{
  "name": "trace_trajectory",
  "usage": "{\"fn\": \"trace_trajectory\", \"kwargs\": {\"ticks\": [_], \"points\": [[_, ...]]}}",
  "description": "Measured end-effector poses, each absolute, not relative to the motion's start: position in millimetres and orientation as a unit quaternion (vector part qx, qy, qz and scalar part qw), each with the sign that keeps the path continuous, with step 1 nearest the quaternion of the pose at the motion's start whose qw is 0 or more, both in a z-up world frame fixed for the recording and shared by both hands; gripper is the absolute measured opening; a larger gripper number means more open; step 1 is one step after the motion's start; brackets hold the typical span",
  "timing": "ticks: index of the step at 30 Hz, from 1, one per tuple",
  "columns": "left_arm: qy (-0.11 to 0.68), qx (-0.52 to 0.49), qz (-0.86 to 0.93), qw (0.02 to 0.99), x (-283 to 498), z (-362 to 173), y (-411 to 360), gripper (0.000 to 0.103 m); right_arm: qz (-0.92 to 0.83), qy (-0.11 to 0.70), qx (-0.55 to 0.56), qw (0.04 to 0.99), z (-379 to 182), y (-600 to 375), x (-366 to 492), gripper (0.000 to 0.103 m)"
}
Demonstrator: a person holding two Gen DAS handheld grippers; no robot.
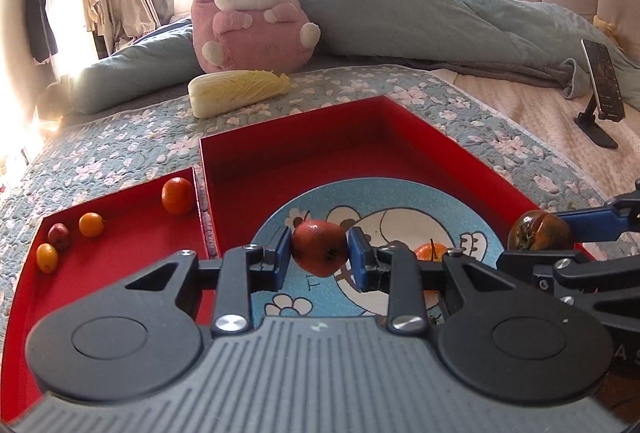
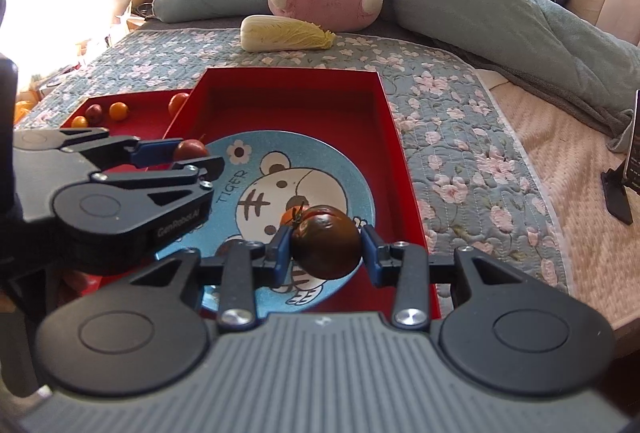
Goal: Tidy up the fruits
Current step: 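Carry the tomato and plum over the blue plate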
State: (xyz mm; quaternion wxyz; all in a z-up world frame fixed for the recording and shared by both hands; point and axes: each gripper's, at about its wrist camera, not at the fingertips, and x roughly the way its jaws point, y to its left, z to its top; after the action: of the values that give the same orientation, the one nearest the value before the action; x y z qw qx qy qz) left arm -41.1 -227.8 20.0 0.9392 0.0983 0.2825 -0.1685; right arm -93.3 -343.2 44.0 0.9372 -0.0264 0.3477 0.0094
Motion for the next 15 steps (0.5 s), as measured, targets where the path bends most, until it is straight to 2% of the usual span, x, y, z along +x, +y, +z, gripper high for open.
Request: {"fn": "trace_trajectory", "kwargs": {"ticks": [15], "points": [[0.299, 0.073, -0.161, 0.938, -18, 4, -232, 0.036, 0.008, 0.355, -0.036, 0.934, 34, -340, -86, 0.040]]}}
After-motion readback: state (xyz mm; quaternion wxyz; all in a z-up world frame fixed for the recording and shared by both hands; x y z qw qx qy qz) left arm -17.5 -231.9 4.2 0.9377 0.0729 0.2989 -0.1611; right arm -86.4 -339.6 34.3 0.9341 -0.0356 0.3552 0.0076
